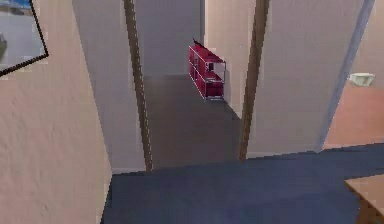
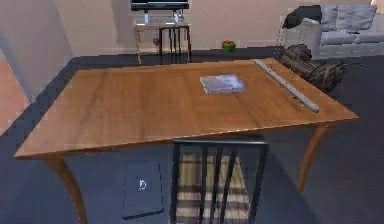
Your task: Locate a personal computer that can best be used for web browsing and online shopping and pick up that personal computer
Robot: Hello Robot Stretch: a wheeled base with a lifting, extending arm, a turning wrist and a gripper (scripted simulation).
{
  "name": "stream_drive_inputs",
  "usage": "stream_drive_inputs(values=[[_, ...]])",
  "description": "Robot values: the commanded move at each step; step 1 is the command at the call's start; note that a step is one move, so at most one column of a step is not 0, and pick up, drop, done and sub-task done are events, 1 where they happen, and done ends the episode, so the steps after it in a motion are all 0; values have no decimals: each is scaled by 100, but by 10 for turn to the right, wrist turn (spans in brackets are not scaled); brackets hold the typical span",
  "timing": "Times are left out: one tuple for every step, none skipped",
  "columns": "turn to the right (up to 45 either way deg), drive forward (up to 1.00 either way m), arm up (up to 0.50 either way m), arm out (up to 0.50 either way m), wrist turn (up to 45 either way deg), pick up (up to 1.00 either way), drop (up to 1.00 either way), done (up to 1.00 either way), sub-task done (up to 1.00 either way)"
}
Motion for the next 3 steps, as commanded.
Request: stream_drive_inputs(values=[[0, 20, 0, 0, 0, 0, 0, 0, 0], [210, 0, 0, 0, 0, 0, 0, 0, 0], [0, 95, 0, 0, 0, 0, 0, 0, 0]])
